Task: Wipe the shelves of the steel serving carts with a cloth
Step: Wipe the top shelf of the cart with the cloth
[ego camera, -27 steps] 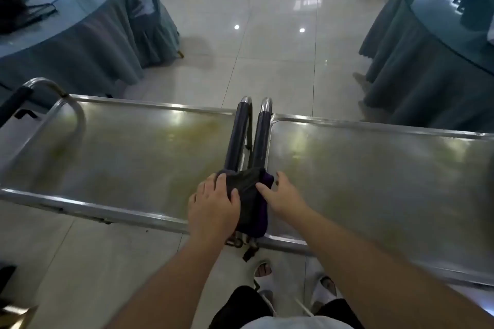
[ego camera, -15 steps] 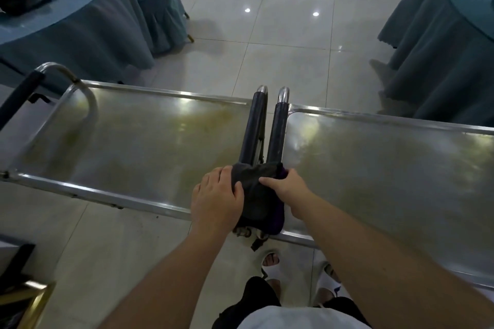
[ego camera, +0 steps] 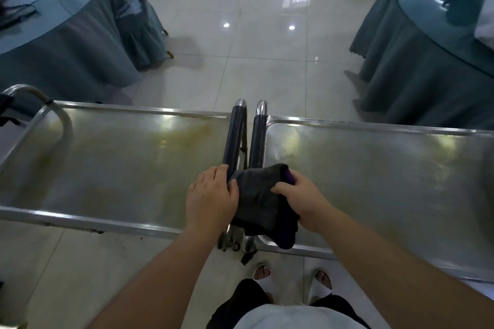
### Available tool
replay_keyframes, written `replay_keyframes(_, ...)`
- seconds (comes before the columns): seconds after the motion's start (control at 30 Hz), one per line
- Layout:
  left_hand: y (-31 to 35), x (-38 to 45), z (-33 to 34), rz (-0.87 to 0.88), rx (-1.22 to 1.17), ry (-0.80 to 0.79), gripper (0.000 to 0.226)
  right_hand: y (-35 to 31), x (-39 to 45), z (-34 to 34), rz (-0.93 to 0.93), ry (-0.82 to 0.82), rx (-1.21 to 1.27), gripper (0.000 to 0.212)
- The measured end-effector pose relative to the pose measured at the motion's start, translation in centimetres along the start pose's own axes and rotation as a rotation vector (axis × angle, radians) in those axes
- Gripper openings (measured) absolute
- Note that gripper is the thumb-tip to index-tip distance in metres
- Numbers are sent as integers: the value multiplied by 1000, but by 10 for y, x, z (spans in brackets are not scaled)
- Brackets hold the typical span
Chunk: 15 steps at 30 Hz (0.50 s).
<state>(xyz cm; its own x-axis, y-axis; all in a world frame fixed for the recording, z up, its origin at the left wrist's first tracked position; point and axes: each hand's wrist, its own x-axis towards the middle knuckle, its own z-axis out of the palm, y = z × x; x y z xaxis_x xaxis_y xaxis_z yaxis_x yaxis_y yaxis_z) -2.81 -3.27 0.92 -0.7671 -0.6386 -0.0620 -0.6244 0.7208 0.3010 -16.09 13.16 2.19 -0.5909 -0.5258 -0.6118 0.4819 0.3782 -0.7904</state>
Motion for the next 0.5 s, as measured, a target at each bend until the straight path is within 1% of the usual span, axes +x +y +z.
replay_keyframes(0.13,22,20,2,87,-24,-14,48,-12,-7,-43,-30,112,178,31)
replay_keyframes(0.2,33,30,6,143,-29,-42,48,-17,-10,-62,-44,151,184,30)
replay_keyframes(0.27,43,39,11,187,-34,-59,49,-17,-8,-77,-74,214,78,25)
replay_keyframes(0.33,52,49,17,221,-39,-72,49,-12,-1,-84,-144,288,-113,18)
replay_keyframes(0.37,56,53,20,239,-40,-76,49,-9,2,-82,-193,294,-188,20)
replay_keyframes(0.4,60,57,22,261,-40,-79,49,-4,4,-79,-241,272,-229,27)
replay_keyframes(0.43,63,62,25,281,-40,-84,48,3,7,-74,-276,250,-270,39)
replay_keyframes(0.5,68,73,31,307,-37,-88,48,22,11,-59,-272,268,-444,61)
